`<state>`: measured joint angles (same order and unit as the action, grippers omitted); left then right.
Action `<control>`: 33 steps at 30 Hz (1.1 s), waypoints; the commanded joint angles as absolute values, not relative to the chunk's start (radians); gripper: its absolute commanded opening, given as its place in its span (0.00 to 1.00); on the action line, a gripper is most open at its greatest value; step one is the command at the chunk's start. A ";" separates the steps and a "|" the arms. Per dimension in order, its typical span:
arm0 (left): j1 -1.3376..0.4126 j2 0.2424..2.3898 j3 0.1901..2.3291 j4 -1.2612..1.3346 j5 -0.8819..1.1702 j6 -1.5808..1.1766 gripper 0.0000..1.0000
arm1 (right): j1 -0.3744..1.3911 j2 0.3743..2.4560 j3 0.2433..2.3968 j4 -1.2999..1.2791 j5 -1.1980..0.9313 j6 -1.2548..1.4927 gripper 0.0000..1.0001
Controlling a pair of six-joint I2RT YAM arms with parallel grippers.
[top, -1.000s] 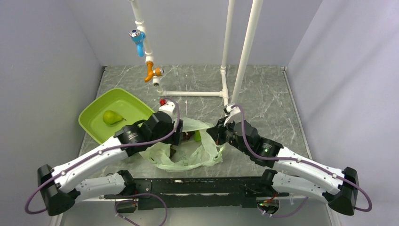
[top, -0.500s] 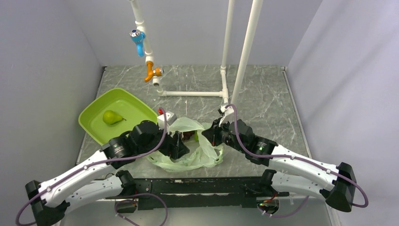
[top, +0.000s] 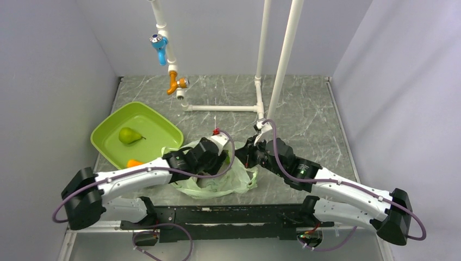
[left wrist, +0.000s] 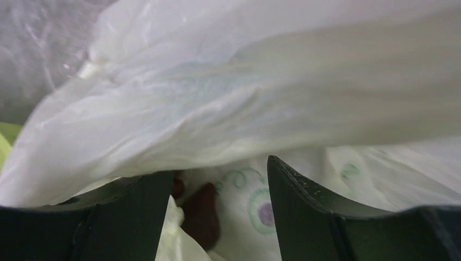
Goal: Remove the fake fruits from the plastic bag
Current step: Take out the fake fruit from the plastic bag.
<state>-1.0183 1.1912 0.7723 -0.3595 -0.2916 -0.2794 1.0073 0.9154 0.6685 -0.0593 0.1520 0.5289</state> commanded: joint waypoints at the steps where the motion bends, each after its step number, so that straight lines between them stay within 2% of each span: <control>1: -1.025 1.308 0.810 -0.245 -0.481 -0.127 0.68 | 1.003 0.876 0.692 -0.025 0.188 0.532 0.00; 8: -1.025 1.495 0.877 -0.222 -0.522 -0.074 0.82 | 1.002 0.876 0.687 -0.025 0.188 0.524 0.00; 12: -1.023 1.584 0.903 -0.240 -0.576 -0.078 0.84 | 1.003 0.883 0.670 -0.015 0.189 0.524 0.00; 15: -1.021 1.632 0.912 -0.250 -0.604 -0.081 0.81 | 1.003 0.892 0.660 -0.018 0.190 0.524 0.00; 19: -1.007 1.682 0.924 -0.277 -0.613 -0.098 0.71 | 1.003 0.886 0.639 -0.015 0.198 0.526 0.00; 25: -1.004 1.641 0.943 -0.336 -0.555 -0.111 0.37 | 1.003 0.894 0.615 -0.013 0.205 0.528 0.00; 29: -1.012 1.506 0.956 -0.398 -0.432 -0.144 0.20 | 1.003 0.919 0.610 -0.012 0.218 0.520 0.00; 33: -1.012 1.340 0.956 -0.456 -0.197 -0.178 0.17 | 1.002 0.948 0.624 -0.010 0.226 0.500 0.00</control>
